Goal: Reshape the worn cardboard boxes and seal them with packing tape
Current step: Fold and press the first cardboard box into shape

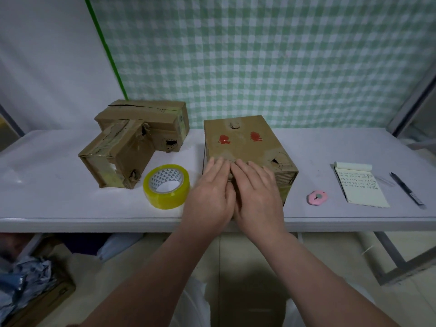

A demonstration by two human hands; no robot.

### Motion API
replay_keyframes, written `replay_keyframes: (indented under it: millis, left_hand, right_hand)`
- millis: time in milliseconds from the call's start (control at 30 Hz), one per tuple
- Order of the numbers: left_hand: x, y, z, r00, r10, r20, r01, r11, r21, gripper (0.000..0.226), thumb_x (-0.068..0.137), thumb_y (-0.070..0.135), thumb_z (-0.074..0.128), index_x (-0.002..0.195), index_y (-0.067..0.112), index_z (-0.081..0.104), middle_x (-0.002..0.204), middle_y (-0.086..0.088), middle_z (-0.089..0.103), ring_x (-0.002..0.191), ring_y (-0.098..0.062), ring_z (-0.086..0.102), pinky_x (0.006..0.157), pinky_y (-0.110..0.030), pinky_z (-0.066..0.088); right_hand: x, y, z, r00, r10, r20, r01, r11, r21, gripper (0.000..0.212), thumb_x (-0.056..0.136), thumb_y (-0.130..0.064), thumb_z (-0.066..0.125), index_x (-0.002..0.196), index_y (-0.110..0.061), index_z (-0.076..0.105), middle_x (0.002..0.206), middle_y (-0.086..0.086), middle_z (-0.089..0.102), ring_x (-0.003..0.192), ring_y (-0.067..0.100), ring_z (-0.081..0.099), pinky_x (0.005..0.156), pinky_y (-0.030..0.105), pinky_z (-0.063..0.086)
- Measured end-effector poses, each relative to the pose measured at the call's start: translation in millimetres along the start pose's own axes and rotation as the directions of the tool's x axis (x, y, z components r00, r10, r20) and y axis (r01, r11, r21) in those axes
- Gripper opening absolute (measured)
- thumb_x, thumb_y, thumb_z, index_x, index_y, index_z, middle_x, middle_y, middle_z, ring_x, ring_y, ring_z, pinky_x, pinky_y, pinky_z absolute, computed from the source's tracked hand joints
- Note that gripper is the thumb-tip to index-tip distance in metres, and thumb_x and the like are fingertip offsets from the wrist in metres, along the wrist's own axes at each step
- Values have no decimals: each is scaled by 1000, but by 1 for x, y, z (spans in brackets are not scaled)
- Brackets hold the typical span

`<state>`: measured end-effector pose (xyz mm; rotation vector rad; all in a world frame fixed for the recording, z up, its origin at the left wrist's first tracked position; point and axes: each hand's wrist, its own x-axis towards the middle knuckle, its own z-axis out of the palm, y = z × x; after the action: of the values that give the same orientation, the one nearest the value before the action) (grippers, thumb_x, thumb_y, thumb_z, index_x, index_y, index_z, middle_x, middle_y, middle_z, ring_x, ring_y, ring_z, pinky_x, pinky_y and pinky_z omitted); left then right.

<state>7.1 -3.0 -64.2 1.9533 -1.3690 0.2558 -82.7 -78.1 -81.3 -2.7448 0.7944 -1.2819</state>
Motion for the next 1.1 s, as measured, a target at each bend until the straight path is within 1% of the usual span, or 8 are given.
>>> replay_keyframes:
  millis: [200, 400, 667, 767, 833, 933, 1000, 1100]
  left_hand:
    - [2, -2, 0, 1000, -7, 19, 7, 1000, 10, 46, 92, 19, 41, 134, 3, 51, 140, -15, 49, 135, -25, 40, 111, -29, 22]
    - [1, -2, -3, 999, -34, 31, 35, 998, -42, 46, 96, 12, 49, 140, 1, 42, 149, -17, 35, 140, -25, 31, 109, -14, 12]
    - [2, -4, -6, 998, -23, 62, 28, 997, -73, 50, 95, 11, 52, 143, 4, 38, 151, -13, 33, 141, -23, 31, 108, -10, 12]
    - [1, -8, -7, 997, -50, 56, 58, 989, -135, 58, 94, 12, 52, 148, 9, 30, 150, -11, 38, 135, -21, 39, 111, -20, 26]
    - [-1, -9, -8, 997, -63, 35, 68, 982, -175, 58, 94, 12, 50, 148, 14, 29, 147, -6, 42, 131, -16, 42, 108, -32, 37]
    - [-5, -7, -9, 998, -68, -19, 62, 972, -228, 57, 94, 9, 52, 147, 15, 33, 146, 8, 34, 129, 7, 27, 107, -9, 24]
    - [-5, -4, -10, 996, -81, -23, 73, 965, -251, 53, 94, 9, 54, 144, 14, 38, 144, 6, 41, 131, 0, 34, 106, -12, 27]
    - [-5, 0, -10, 995, -96, -5, 91, 957, -275, 47, 93, 10, 55, 140, 15, 47, 142, 4, 47, 129, -7, 43, 105, -16, 33]
  right_hand:
    - [0, -1, -1, 1000, 25, 12, -25, 999, -20, 49, 87, -19, 62, 131, 0, 53, 132, 15, 57, 122, 27, 52, 110, 41, 31]
    - [1, 0, -5, 999, 6, 53, -3, 999, -52, 50, 82, -17, 67, 127, 0, 56, 132, 18, 56, 123, 30, 51, 111, 41, 29]
    - [3, 2, -13, 994, 36, 104, -38, 999, 11, 55, 78, -15, 69, 129, -2, 55, 133, 15, 56, 124, 28, 50, 112, 39, 30]
    - [5, 9, -21, 984, 122, 127, -119, 992, -27, 63, 81, -23, 69, 137, -4, 46, 144, 14, 46, 133, 29, 40, 116, 39, 23]
    - [8, 17, -28, 970, 210, 124, -202, 976, -75, 67, 81, -33, 69, 138, -7, 44, 149, 14, 38, 138, 32, 31, 116, 50, 21]
    - [12, 29, -39, 907, 376, 191, -364, 926, -96, 75, 77, -47, 71, 139, -21, 39, 157, 10, 20, 143, 38, 13, 113, 60, 8]
    - [11, 34, -43, 861, 456, 225, -465, 885, -16, 78, 75, -49, 73, 140, -27, 36, 159, 8, 9, 145, 37, 8, 114, 58, 12]
    - [10, 34, -45, 854, 457, 249, -497, 858, 127, 78, 74, -45, 75, 140, -26, 38, 159, 7, 7, 142, 34, 18, 113, 44, 25]
